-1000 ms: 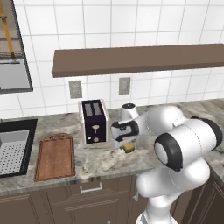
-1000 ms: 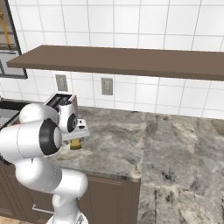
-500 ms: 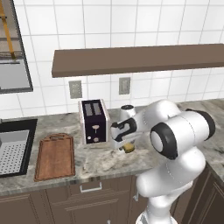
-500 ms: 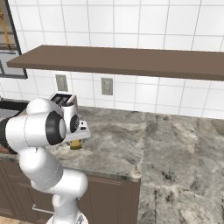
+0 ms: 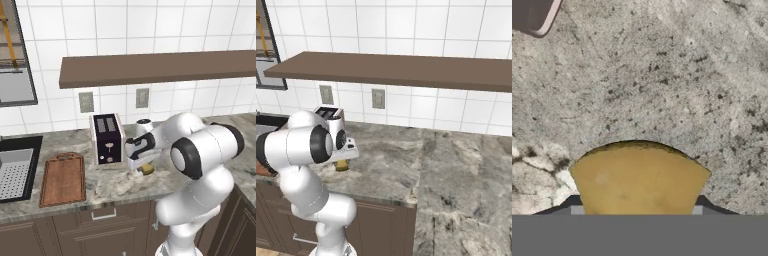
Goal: Pick up the sponge from the counter and clean the cutting board by briefly scrubbing or pressing down on the cutting board. Once finished, release the sponge.
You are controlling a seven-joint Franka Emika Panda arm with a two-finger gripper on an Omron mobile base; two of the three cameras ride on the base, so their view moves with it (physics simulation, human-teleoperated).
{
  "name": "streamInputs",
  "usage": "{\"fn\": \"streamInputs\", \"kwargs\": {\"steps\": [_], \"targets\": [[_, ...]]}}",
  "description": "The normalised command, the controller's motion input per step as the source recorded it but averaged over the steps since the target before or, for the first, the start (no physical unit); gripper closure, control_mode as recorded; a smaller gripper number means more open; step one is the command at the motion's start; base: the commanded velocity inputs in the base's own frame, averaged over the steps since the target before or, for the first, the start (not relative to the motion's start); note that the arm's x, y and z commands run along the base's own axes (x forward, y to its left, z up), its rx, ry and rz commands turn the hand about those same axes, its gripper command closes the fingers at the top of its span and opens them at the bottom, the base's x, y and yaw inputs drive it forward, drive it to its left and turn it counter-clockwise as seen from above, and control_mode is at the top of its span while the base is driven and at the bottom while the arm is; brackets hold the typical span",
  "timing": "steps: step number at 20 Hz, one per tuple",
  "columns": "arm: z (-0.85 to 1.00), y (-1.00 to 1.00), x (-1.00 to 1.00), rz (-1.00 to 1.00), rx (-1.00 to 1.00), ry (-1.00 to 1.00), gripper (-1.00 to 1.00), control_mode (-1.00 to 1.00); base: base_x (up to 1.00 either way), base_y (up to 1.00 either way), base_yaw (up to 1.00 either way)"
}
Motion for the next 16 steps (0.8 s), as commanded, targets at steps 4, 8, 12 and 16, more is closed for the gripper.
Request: {"fn": "streamInputs", "kwargs": {"steps": [4,8,12,16], "targets": [[0.27,0.18,-0.59,0.13,0.00,0.00,1.00,-1.00,0.00,0.00,0.00],[0.38,0.42,-0.58,0.22,0.00,0.00,1.00,-1.00,0.00,0.00,0.00],[0.38,0.70,-0.41,0.26,-0.02,0.13,1.00,-1.00,0.00,0.00,0.00],[0.34,0.90,-0.06,0.30,-0.01,0.24,1.00,-1.00,0.00,0.00,0.00]]}}
